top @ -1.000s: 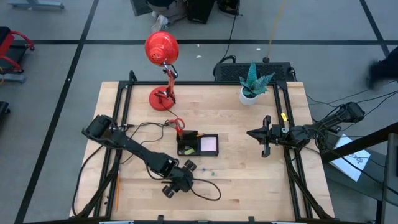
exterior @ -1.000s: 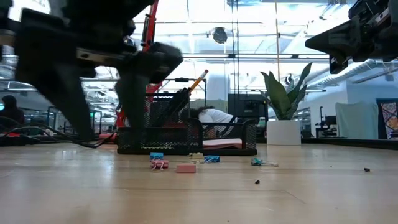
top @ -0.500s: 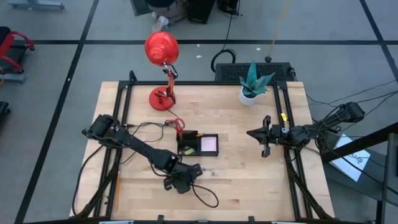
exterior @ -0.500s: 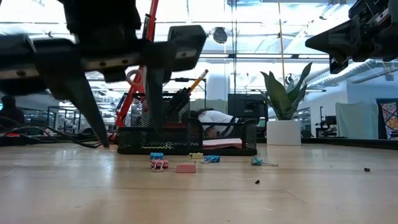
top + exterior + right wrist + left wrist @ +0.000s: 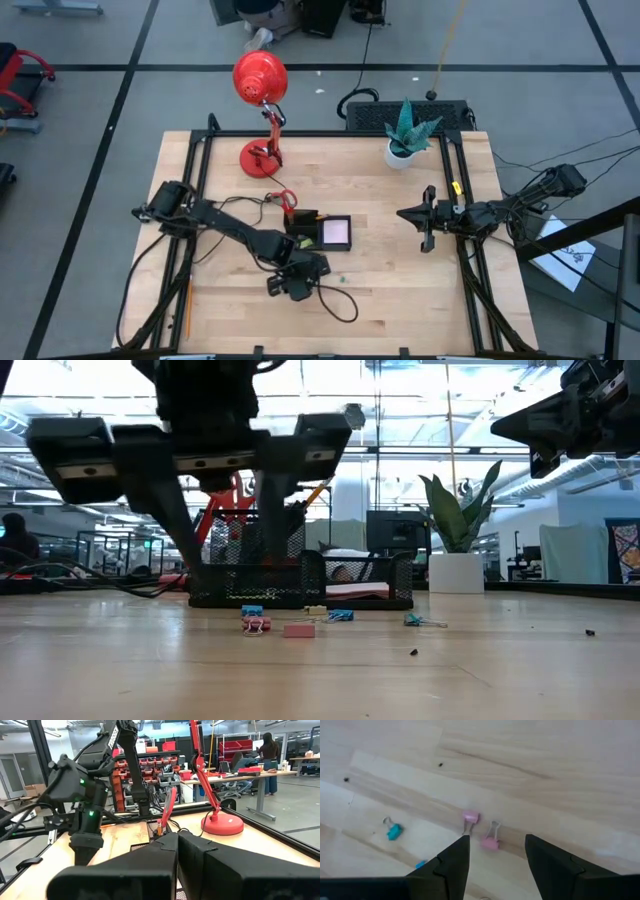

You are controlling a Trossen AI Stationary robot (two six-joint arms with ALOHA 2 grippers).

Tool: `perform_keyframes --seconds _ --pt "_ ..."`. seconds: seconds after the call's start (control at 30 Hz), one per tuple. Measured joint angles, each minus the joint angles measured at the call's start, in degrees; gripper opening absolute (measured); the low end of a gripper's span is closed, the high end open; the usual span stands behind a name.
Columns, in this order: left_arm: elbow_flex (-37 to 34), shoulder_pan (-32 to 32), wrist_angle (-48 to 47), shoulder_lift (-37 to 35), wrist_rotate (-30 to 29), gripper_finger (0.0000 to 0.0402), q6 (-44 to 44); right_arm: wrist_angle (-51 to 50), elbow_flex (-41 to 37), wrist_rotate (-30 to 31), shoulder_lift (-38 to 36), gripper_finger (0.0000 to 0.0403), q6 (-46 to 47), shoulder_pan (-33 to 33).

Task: Pick and place office supplies into organizer
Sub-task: Put the pink binder clip into the black desk organizer

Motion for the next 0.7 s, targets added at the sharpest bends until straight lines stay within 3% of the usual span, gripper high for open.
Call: perform_keyframes --seconds 0.23,0.7 --pt "0.1 1.0 0.5 1.3 1.0 0.0198 4.0 0.0 0.0 0.1 0.0 0.0 0.0 0.0" --pt "8.1 1.2 -5.5 9.4 0.2 0.0183 5.5 -0.2 0.0 1.4 1.5 0.0 1.1 -0.1"
